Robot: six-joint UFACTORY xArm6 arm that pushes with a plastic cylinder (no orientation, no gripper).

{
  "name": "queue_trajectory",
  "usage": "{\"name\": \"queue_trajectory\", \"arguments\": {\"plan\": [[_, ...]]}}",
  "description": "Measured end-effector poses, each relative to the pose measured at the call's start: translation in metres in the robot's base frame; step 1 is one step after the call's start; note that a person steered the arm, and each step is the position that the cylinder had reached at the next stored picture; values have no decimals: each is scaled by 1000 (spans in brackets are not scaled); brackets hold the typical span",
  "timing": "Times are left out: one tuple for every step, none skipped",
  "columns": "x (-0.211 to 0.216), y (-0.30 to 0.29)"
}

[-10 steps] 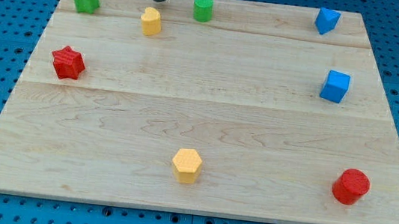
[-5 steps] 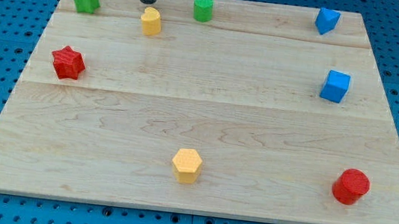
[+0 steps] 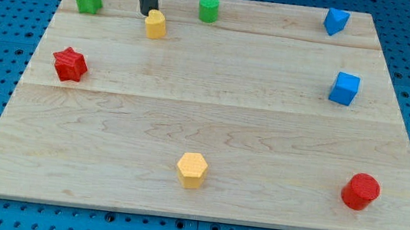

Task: Push the yellow heart to the center

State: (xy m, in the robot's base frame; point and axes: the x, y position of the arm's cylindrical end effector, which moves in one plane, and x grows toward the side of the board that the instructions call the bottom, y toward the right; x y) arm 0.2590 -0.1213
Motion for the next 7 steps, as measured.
{"name": "queue_trajectory", "arguments": {"plan": [[4, 0], [4, 0], [13, 0], [31, 0], [31, 0], [32, 23], [34, 55]]}}
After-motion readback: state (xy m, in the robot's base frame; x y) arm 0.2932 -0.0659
